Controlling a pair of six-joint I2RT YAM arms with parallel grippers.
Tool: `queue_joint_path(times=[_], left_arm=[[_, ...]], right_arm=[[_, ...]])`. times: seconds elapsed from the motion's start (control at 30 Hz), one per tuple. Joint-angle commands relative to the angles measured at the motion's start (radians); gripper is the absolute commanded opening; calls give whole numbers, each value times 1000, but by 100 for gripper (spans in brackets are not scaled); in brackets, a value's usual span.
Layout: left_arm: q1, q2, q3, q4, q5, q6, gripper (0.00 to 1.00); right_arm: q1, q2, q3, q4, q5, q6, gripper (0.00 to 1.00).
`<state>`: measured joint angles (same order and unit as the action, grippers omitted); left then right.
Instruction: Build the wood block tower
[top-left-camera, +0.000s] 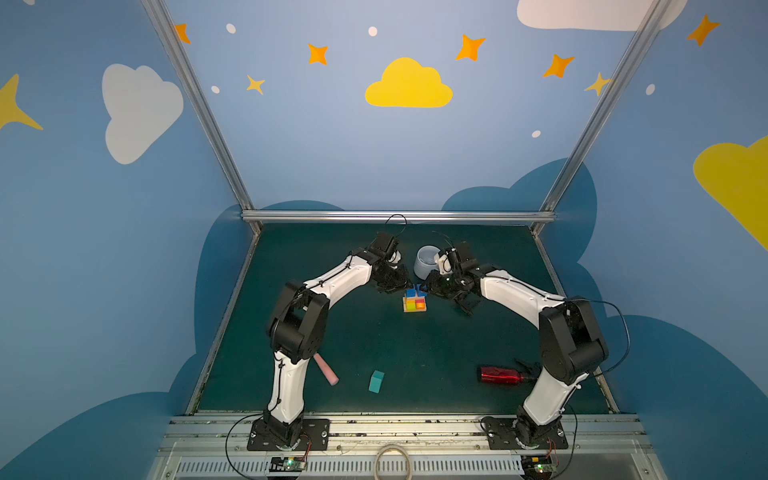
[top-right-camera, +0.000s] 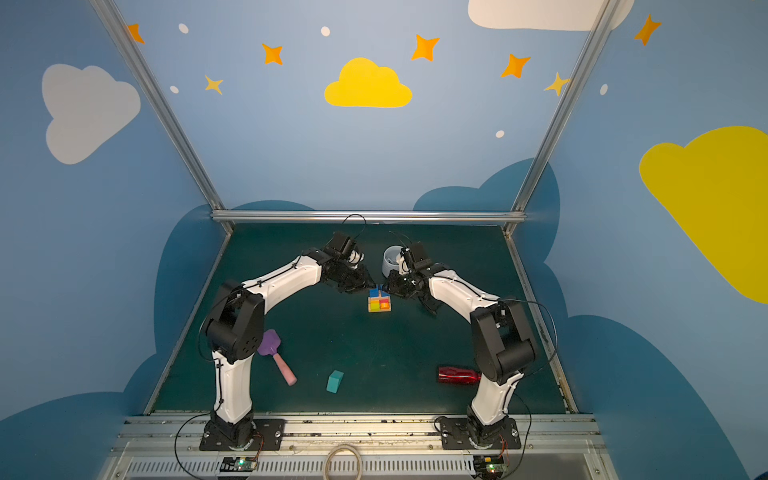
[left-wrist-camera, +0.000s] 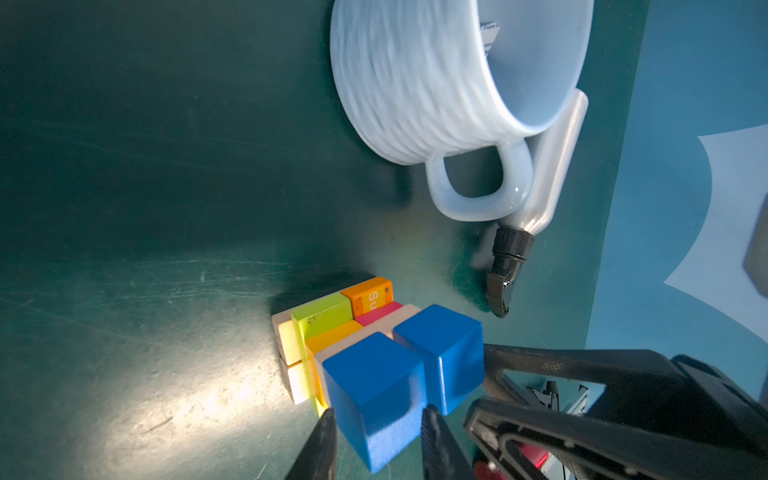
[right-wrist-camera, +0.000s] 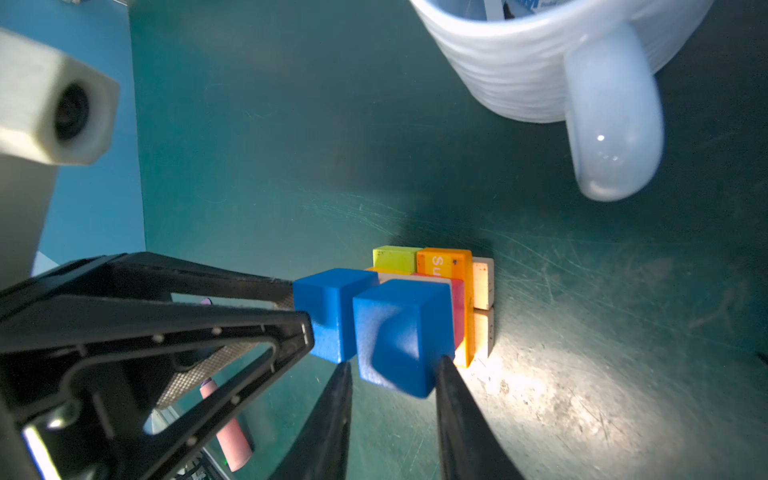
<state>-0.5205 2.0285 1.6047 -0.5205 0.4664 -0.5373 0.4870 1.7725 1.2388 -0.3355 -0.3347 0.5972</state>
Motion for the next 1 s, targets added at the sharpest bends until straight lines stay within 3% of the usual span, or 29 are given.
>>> queue_joint_path(times=[0.0, 0.97], left_arm=[[-6, 18, 31, 4, 14, -1, 34], [-9, 23, 35, -3, 11, -7, 35]], right_arm=[[6, 20, 10, 12, -9, 0, 32], [-3, 32, 58, -20, 10, -22, 40]])
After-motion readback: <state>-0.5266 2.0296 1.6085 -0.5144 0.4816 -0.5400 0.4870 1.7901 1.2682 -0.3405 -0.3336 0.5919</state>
